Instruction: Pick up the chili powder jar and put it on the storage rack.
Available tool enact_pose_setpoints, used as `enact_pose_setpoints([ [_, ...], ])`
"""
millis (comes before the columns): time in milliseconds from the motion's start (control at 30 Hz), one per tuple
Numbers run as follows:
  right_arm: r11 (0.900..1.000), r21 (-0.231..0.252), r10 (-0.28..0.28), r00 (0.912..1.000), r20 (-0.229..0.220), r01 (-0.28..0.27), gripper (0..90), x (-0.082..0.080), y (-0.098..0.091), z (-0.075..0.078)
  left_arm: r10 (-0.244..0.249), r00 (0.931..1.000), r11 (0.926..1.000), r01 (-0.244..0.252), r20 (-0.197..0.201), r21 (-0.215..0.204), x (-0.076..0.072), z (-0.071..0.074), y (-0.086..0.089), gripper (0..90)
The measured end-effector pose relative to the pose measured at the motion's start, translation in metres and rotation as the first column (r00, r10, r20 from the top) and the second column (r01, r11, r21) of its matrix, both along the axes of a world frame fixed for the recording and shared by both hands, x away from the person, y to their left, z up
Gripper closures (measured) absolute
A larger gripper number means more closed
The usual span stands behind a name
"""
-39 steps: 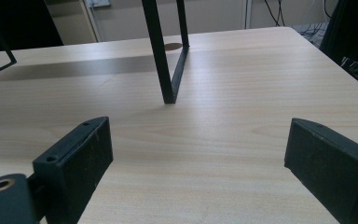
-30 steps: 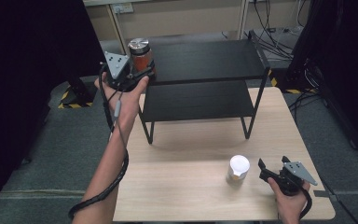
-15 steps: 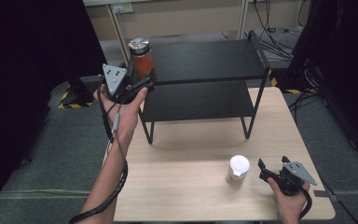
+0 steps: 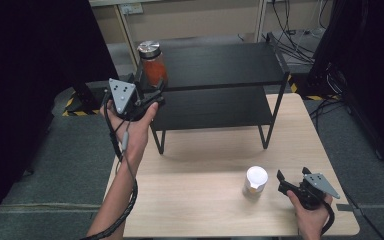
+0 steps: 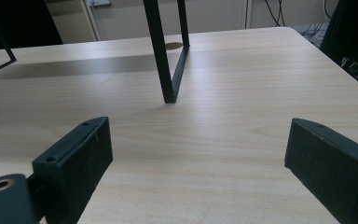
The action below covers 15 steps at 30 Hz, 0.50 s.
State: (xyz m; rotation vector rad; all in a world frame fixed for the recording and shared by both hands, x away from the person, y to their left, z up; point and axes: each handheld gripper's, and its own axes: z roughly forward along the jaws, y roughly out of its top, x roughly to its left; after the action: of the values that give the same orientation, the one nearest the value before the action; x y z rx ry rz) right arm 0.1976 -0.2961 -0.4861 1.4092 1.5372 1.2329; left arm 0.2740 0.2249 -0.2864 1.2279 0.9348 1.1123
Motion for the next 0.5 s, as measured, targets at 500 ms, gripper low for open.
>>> enact_pose_setpoints([
  [500, 1.0, -0.004, 0.0, 1.0, -0.003, 0.0, 7.6, 0.0, 0.001, 0.001, -0.01, 0.9998, 0.9999, 0.01, -0.019, 0.003, -0.007, -0.022, 0.002, 13.7],
])
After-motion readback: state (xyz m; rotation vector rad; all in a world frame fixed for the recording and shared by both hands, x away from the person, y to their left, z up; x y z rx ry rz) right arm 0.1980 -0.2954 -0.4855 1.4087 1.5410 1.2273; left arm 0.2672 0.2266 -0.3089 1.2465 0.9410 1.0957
